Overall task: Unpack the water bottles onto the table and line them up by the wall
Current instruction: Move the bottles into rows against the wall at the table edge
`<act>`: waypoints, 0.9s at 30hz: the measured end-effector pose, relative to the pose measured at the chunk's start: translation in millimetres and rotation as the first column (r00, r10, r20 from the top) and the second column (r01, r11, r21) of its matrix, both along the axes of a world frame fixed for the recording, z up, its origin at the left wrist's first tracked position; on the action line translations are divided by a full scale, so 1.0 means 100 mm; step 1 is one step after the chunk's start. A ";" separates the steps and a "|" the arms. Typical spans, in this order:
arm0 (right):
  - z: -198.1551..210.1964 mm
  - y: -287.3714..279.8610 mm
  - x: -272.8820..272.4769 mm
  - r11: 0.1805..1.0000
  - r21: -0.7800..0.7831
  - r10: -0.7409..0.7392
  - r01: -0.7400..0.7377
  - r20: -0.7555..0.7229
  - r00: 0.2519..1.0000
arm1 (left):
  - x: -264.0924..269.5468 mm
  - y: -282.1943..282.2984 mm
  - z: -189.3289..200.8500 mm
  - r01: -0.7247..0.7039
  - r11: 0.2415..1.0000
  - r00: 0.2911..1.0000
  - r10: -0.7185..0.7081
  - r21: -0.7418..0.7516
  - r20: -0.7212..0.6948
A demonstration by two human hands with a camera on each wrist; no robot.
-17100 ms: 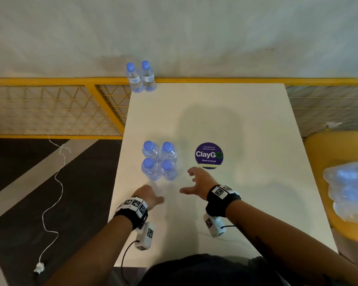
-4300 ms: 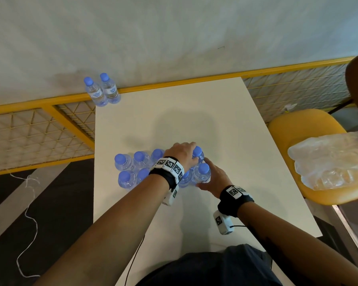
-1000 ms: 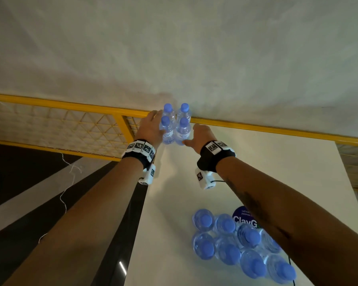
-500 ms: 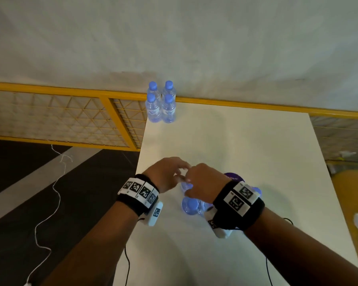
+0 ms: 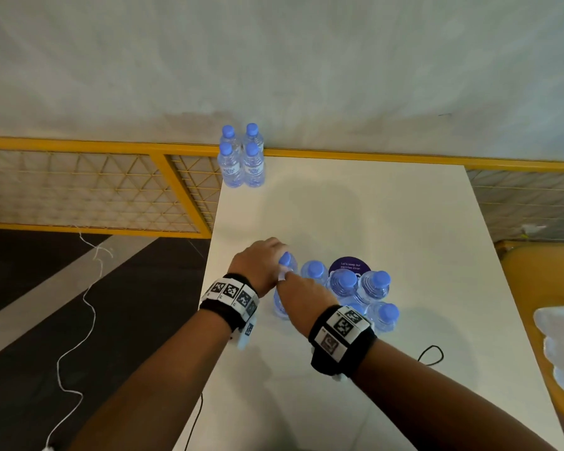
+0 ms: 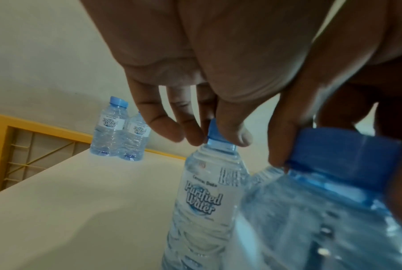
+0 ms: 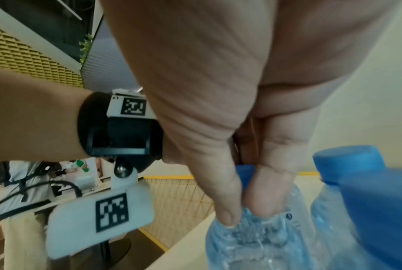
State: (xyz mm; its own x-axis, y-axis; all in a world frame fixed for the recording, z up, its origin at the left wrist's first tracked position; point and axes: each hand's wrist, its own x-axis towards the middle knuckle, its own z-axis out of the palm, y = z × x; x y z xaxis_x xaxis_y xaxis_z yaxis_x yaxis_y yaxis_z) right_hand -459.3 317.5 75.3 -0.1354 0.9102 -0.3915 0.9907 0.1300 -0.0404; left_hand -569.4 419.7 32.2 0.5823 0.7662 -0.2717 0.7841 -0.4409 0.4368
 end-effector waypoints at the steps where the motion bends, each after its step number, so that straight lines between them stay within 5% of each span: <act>1: 0.02 0.05 0.02 1.000 0.008 -0.006 0.006 -0.013 1.000 | 0.00 0.05 0.02 -0.006 1.000 1.000 0.007 0.028 -0.009; 11: 0.56 1.24 0.47 0.976 0.093 -0.175 0.195 -0.190 0.966 | 0.39 1.32 0.48 -0.028 0.964 0.999 0.035 0.264 -0.020; 16: 0.23 1.95 0.68 0.957 0.050 -0.271 0.286 -0.197 0.942 | 0.66 2.08 0.56 -0.006 0.945 0.998 0.024 0.328 -0.051; 27: -0.38 2.90 0.88 0.934 0.099 -0.305 0.344 -0.283 0.909 | 0.97 3.03 -0.02 -0.081 0.956 0.969 0.142 0.281 -0.203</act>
